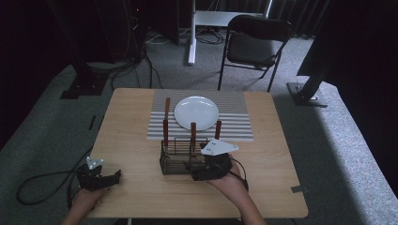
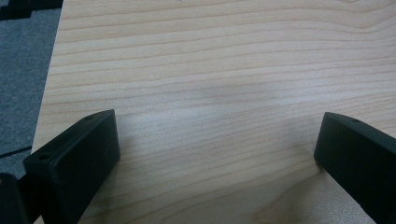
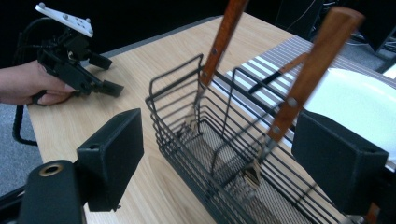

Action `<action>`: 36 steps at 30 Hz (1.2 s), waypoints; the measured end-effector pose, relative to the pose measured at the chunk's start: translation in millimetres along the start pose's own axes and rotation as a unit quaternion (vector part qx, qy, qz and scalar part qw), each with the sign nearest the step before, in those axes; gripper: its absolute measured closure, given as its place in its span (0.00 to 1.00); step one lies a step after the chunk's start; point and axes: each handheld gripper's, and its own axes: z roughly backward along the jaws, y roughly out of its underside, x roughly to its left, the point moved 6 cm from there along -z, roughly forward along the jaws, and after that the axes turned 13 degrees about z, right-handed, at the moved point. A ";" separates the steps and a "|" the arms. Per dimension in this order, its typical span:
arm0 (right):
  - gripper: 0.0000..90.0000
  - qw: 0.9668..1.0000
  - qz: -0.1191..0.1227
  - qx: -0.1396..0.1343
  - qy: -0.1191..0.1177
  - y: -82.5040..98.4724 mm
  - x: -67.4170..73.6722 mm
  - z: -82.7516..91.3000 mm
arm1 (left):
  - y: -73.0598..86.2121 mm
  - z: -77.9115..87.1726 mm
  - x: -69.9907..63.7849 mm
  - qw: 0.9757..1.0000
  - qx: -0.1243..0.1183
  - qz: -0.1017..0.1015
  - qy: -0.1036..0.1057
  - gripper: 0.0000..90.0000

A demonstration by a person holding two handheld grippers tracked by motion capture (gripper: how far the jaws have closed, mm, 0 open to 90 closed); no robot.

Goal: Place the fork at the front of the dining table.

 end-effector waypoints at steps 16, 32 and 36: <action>0.18 0.999 -0.034 -0.002 0.031 -33.7 11.3 -46.4 | -0.1 -0.1 -0.1 1.000 -0.001 0.001 0.001 0.00; 0.20 0.989 -0.110 0.000 0.100 -47.3 6.9 -81.8 | -0.1 0.1 0.0 1.000 0.000 0.000 0.000 0.00; 0.25 0.983 -0.128 0.002 0.129 -50.7 5.3 -90.0 | -0.1 0.0 0.0 1.000 0.000 0.000 0.000 0.00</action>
